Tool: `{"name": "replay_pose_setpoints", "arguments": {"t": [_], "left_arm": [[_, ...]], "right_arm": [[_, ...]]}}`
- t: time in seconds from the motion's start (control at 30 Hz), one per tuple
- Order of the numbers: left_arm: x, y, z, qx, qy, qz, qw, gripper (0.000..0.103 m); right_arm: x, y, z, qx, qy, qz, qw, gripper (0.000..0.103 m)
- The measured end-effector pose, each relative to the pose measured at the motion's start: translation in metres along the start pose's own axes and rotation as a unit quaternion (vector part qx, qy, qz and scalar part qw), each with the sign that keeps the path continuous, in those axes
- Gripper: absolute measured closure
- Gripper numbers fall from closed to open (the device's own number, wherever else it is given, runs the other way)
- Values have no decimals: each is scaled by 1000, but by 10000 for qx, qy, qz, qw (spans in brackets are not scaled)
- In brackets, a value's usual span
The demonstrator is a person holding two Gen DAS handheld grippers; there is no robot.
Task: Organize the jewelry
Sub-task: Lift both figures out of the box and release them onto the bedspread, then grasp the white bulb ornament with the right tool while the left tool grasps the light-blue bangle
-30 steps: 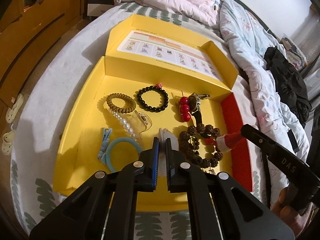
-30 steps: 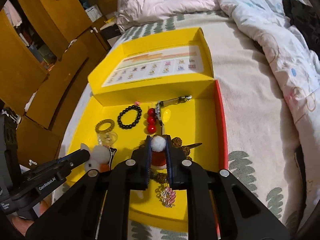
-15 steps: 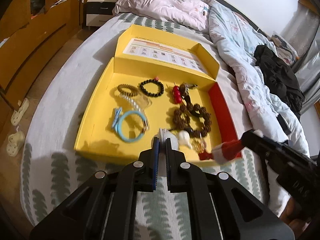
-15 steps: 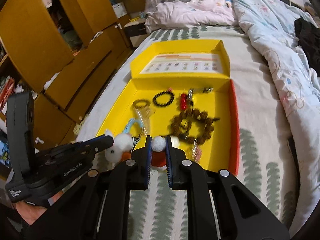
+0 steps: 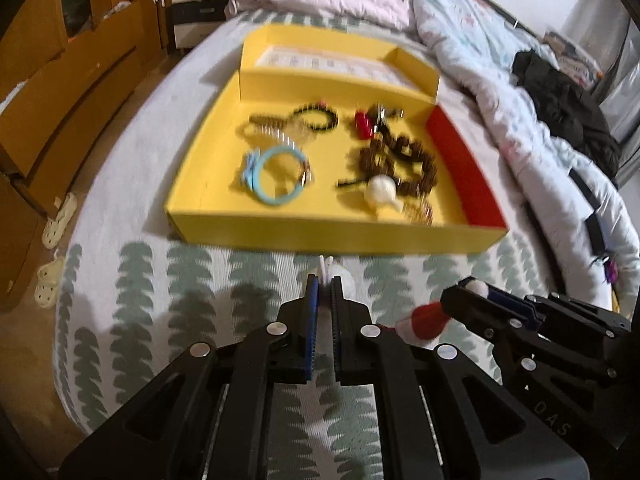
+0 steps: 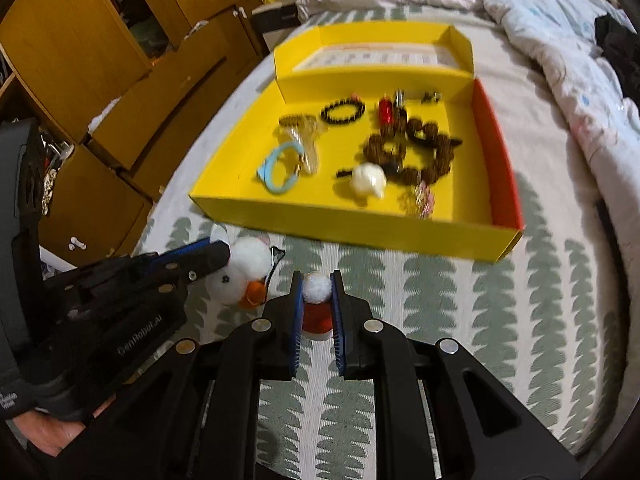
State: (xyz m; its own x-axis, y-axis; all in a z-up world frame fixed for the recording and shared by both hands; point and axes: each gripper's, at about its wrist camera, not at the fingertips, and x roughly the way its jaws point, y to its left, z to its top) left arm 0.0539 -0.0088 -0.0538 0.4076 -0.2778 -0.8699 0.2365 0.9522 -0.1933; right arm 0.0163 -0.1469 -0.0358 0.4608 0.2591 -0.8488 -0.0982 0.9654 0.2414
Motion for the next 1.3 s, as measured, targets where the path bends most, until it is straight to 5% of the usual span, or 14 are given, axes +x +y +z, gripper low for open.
{"name": "replay_pose_setpoints", "arguments": {"t": [0.37,0.43,0.57,0.67,1.1,1.3], "left_arm": [[41,8,-21,-9,686,119,9976,96],[40,7,-19,34,637,131,9979,93],[34,7,-15,7,564,58,9984,67],[26,6,-11,18,402,45,9992,56],[6,15,19,-176,-40,49,9998,53],[2,31,42,-454,-222,17,9987,40]], "right_arm": [[46,-28,-9,231,540,-236,9980,84],[47,-35,-8,309,509,-211,9980,81],[38,-42,-5,351,346,-255,9985,80],[30,-45,0,347,244,-309,9986,80],[24,-41,21,342,-32,-216,9992,80],[28,-38,41,339,-91,-210,9992,77]]}}
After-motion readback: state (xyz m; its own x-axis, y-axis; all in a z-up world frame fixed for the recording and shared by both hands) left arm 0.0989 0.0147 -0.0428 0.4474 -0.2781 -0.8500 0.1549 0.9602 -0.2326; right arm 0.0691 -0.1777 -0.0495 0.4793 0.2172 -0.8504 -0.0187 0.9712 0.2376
